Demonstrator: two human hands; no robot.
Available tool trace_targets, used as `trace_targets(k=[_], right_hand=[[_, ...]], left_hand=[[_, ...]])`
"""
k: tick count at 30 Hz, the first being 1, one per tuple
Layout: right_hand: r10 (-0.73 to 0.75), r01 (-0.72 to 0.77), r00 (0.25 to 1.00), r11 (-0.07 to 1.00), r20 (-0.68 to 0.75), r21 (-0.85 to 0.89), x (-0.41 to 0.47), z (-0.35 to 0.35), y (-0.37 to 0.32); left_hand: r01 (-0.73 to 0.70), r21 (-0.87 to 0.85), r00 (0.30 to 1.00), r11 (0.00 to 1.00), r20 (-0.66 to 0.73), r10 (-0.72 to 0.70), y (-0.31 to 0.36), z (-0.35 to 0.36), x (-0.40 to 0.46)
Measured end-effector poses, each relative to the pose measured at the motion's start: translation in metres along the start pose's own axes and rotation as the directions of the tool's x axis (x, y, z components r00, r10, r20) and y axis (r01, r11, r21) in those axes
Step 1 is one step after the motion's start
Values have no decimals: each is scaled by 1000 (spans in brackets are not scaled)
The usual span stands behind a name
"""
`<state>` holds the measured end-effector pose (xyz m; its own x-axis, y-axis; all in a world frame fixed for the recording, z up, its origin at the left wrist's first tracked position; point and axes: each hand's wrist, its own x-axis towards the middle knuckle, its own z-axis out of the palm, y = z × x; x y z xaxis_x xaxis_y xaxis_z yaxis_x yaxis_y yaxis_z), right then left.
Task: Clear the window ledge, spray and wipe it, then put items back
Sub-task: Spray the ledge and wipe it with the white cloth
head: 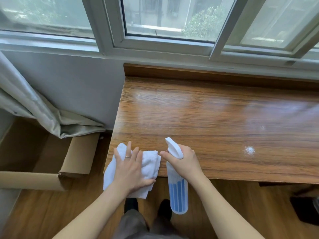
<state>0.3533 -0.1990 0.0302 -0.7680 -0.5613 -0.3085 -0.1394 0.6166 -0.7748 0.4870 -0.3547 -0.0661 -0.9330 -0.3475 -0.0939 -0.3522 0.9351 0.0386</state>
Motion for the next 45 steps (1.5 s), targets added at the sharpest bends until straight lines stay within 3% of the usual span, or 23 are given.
trace_targets(k=[6, 10, 16, 30, 35, 42, 45], right_hand=[[-3, 4, 1000, 1000, -17, 20, 6, -2, 0], [-3, 3, 1000, 999, -23, 37, 9, -6, -1], [-6, 7, 1000, 1000, -30, 31, 11, -9, 2], [42, -39, 998, 997, -41, 63, 9, -16, 25], [33, -30, 999, 998, -41, 57, 9, -23, 30], [40, -38, 998, 998, -45, 54, 5, -36, 39], [43, -42, 999, 998, -31, 40, -1, -41, 42]], left_hand=[[-161, 23, 979, 987, -119, 163, -7, -3, 19], [-57, -17, 985, 998, -167, 53, -17, -4, 40], [117, -44, 992, 992, 58, -114, -28, -26, 98], [-26, -78, 985, 997, -171, 12, 20, 14, 0], [-27, -70, 961, 997, -278, 7, 14, 15, 17], [41, -82, 970, 996, -236, -60, 11, -2, 72], [91, -77, 982, 993, -158, -103, 2, -10, 104]])
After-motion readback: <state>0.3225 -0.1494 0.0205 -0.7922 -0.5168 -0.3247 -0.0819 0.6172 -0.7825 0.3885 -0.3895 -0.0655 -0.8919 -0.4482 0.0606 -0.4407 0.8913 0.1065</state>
